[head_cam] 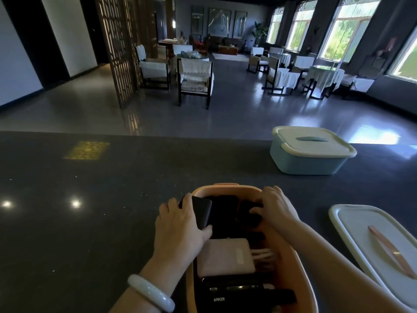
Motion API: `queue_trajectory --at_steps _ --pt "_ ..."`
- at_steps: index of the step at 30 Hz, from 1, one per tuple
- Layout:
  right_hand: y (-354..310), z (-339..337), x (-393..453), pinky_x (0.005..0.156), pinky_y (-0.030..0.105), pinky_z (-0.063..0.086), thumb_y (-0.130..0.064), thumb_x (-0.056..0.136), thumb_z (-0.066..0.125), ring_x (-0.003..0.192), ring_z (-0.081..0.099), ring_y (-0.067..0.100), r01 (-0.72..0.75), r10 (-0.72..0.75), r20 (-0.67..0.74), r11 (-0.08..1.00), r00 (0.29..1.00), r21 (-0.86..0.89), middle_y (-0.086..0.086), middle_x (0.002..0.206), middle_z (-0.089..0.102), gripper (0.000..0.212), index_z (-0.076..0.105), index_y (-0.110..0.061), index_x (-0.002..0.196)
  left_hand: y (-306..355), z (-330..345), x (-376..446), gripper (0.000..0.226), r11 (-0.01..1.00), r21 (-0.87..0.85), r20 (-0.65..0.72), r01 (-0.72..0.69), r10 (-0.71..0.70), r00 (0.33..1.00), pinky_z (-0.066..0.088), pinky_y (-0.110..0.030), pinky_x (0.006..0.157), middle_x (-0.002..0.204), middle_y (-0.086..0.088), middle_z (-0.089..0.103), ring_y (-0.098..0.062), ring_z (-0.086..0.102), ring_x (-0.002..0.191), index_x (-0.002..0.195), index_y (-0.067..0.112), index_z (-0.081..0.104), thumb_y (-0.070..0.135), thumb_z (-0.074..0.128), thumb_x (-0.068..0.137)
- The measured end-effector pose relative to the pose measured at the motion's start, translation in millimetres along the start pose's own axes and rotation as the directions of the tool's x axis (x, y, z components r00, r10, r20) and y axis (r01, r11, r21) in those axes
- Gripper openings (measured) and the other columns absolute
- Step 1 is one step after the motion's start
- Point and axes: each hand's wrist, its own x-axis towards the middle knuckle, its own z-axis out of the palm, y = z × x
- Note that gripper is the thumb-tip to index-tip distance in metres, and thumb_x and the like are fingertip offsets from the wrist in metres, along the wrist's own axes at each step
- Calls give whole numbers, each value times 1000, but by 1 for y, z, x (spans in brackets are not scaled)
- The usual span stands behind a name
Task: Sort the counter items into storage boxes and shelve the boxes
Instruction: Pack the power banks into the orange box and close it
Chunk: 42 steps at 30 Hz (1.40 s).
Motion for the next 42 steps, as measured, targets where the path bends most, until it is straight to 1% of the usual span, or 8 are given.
queue_trajectory --at_steps 3,8,11,17,26,31,36,42 --pt "4 10 -1 85 26 35 -41 75 78 92 28 9 69 -69 -82 998 994 -4 -10 97 34 24 71 -26 92 0 0 -1 91 1000 -2 4 3 -3 1000 40 -33 96 133 -4 38 -23 37 120 147 25 18 65 59 77" --pt "7 12 3 100 38 33 -42 72 80 112 28 20 47 -45 -94 999 995 16 -4 127 37 33 73 -27 100 0 0 -1 91 1000 11 28 19 -19 999 40 -35 100 137 -5 36 -25 35 123 149 25 16 65 58 79" --pt "12 11 10 97 33 31 -47 77 74 109 36 19 36 -37 -4 999 999 -17 -4 116 46 28 72 -33 101 0 0 -1 91 1000 6 38 20 -20 999 40 -36 100 137 -5 35 -25 35 123 149 25 16 64 59 79" --pt "13 16 17 82 32 43 -40 75 77 99 51 21 -3 3 31 1000 1000 21 -5 90 44 40 67 -21 108 -2 2 -1 92 1000 0 27 19 -19 999 39 -35 98 136 -5 37 -24 36 122 149 25 16 64 59 79" --pt "13 13 15 72 28 42 -31 79 75 89 50 15 19 -19 -5 998 1000 65 -6 91 46 31 69 -27 109 -2 4 0 92 1000 -5 15 20 -20 1000 41 -36 98 135 -5 38 -25 37 121 148 26 17 65 60 77" --pt "10 8 12 71 29 43 -27 80 74 95 51 17 24 -21 -40 995 999 95 -5 94 49 29 70 -32 108 -1 4 -1 91 1000 2 -1 27 -27 1000 40 -36 97 135 -5 37 -24 37 121 148 25 18 63 61 77" --pt "10 5 12 76 33 49 -19 81 74 94 56 20 6 4 -62 987 998 160 0 101 53 29 71 -20 110 -1 4 -1 91 1000 -1 -4 17 -17 1000 40 -36 97 135 -6 38 -24 37 121 148 25 18 63 61 77" --pt "19 10 15 78 31 50 -25 77 77 99 52 17 26 -31 72 997 997 73 -5 103 45 42 66 -24 118 -1 4 -2 91 1000 12 -18 22 -22 1000 41 -35 96 134 -6 39 -24 38 119 148 25 19 63 61 77"
